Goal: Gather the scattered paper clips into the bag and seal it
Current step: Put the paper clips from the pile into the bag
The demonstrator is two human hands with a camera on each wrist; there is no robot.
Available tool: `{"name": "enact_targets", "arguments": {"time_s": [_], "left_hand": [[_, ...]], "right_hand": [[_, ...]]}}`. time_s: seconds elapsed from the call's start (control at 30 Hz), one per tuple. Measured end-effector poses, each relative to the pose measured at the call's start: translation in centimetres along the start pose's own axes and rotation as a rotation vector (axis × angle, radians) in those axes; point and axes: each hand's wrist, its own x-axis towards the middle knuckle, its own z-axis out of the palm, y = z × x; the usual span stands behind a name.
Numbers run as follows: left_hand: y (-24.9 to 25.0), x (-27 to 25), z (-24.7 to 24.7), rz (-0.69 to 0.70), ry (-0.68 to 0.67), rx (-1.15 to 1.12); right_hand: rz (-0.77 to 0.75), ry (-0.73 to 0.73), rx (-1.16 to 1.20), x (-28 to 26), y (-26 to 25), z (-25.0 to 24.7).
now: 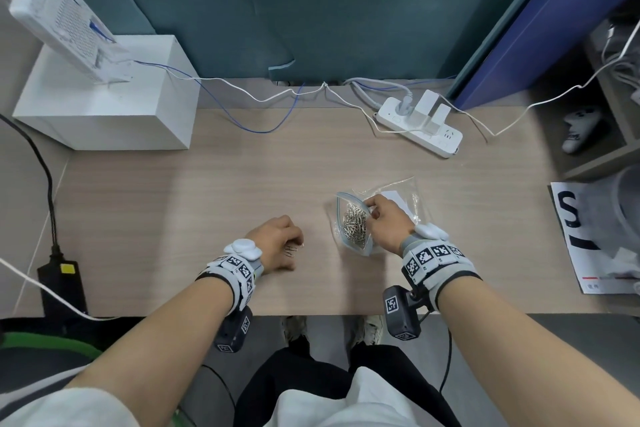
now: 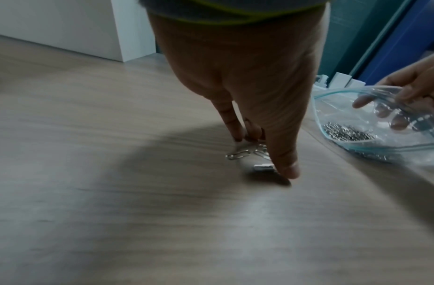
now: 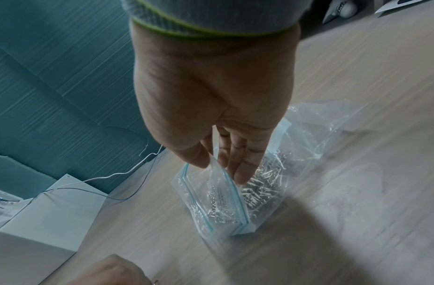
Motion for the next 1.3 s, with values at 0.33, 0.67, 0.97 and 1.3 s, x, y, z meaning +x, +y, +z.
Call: {"name": "enact_targets", "arguments": {"time_s": [0.33,0.67,0.97,1.3], "left_hand": [[-0.3,-0.5,0.3,0.058,0.019,0.021],[-0.6,0.0,0.5,0.136,0.061,0.112],[-0.4,1.2,0.8,0.104,0.154,0.125],[1.9,2.9,0.2,0.035,0.179,0.025]], "right_hand": [[-0.007,-0.007,-0.001,0.2,0.1,0.4],[-0.005,-0.009,0.018,0.3,0.0,0.3],[-0.008,-0.021,0.026,0.5,0.3,0.5],[-0.001,-0.014,0.043,0.7,0.4,0.4]]}}
